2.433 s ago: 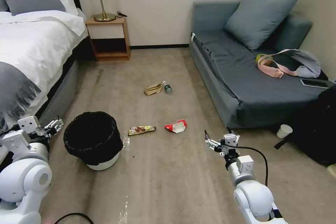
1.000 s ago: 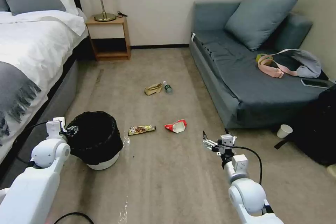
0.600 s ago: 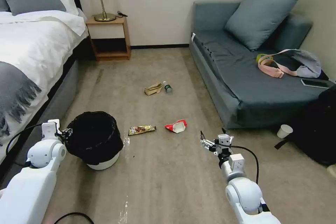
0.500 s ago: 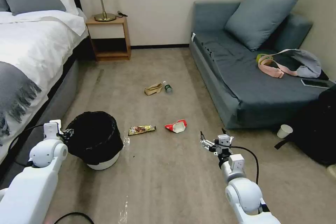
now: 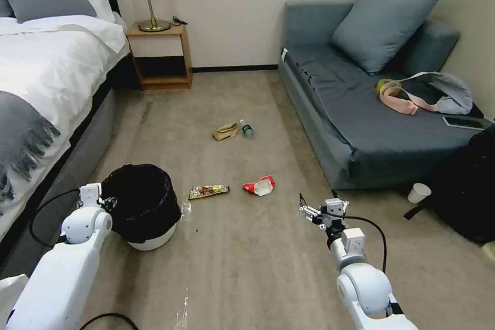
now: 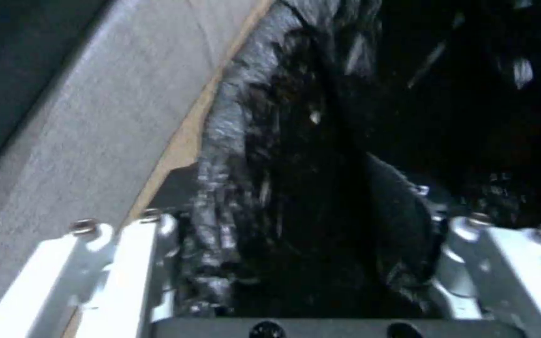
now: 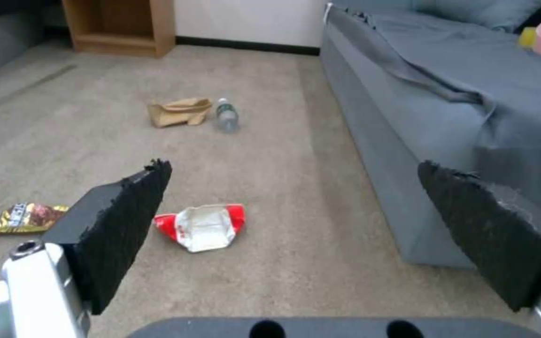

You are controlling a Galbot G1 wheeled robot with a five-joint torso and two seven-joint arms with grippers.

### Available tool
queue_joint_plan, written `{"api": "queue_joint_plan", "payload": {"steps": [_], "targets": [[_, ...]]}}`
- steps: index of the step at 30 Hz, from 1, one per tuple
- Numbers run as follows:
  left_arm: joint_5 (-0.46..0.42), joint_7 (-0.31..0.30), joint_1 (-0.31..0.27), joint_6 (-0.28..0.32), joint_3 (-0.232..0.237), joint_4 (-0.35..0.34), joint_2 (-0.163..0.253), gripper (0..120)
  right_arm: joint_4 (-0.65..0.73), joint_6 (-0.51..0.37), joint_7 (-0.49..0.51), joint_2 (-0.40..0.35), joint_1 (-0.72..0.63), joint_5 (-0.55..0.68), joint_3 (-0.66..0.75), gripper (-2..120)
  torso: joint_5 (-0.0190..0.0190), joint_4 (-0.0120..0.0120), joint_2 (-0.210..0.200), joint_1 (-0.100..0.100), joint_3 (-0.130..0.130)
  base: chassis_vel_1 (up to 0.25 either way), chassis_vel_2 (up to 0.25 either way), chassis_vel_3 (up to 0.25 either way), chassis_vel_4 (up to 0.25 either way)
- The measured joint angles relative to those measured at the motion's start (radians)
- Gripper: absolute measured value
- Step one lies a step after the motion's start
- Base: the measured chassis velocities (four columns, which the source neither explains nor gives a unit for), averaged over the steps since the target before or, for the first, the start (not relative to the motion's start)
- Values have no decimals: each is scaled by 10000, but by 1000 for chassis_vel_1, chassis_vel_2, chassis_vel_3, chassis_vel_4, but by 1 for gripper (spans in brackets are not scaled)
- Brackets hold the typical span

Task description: Pick up the trash bin, then pick up the garbage on the floor and place it into the trash bin.

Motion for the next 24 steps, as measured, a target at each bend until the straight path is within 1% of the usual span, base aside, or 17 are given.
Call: {"api": "queue_joint_plan", "payload": {"steps": [2, 3, 6, 7, 8, 11, 12, 13, 15, 16, 17, 18, 21, 22, 23, 24], "targets": [[105, 79, 49, -149, -39, 54, -32, 49, -37, -12, 0, -4, 52, 5, -80, 100, 6, -1, 0, 0, -1, 0, 0, 0, 0], [105, 79, 49, -149, -39, 54, -32, 49, -37, -12, 0, -4, 52, 5, -80, 100, 6, -1, 0, 0, -1, 0, 0, 0, 0], [148, 140, 193, -213, -113, -140, -84, 34, -67, -35, 1, 5, 126, 14, -169, 100, 7, -2, 1, -1, -2, 0, 0, 0, 0], [148, 140, 193, -213, -113, -140, -84, 34, -67, -35, 1, 5, 126, 14, -169, 100, 7, -2, 1, -1, -2, 0, 0, 0, 0], [148, 148, 229, -236, -149, -196, -92, 30, -72, -40, 3, 10, 137, 16, -190, 100, 4, -3, 1, 0, -2, 0, 0, 0, 0], [137, 190, 329, -278, -240, -331, -78, 24, -77, -47, 8, 26, 143, 17, -247, 100, -2, -5, 1, -1, -2, 0, 0, 0, 0], [122, 255, 455, -296, -317, -505, -50, 19, -81, -60, 13, 33, 144, 14, -284, 100, -7, -5, 1, 0, -2, 0, 0, 0, 0], [122, 255, 455, -296, -317, -505, -50, 19, -81, -60, 13, 33, 144, 14, -284, 100, -7, -5, 1, 0, -2, 0, 0, 0, 0], [106, 286, 611, -299, -436, -738, -29, 16, -81, -82, 29, 47, 138, 12, -321, 100, -15, -6, 0, -1, -1, 0, 0, 0, 0], [100, 291, 826, -296, -634, -1070, -21, 12, -79, -111, 65, 74, 101, 15, -351, 100, -21, -6, 0, 0, 1, 0, 0, 0, 0], [135, 290, 959, -316, -782, -1307, -11, 12, -77, -118, 86, 100, 66, 18, -381, 100, -20, -6, -1, 0, 1, 0, 0, 0, 0], [135, 290, 959, -316, -782, -1307, -11, 12, -77, -118, 86, 100, 66, 18, -381, 100, -20, -6, -1, 0, 1, 0, 0, 0, 0], [482, 293, 1392, -516, -1229, -2114, 15, 7, -75, -103, 130, 188, -25, 110, -505, 100, -8, -3, -1, 0, 1, 0, 0, 0, 0], [482, 293, 1392, -516, -1229, -2114, 15, 7, -75, -103, 130, 188, -25, 110, -505, 100, -8, -3, -1, 0, 1, 0, 0, 0, 0], [548, 293, 1495, -540, -1312, -2295, 29, 7, -72, -95, 145, 210, -36, 157, -548, 100, -6, -4, -1, 0, 1, 0, 0, 0, 0], [667, 293, 1726, -557, -1480, -2685, 53, 4, -69, -82, 156, 242, -42, 226, -624, 100, -6, -3, -1, 0, 1, 0, 0, 0, 0]]}}
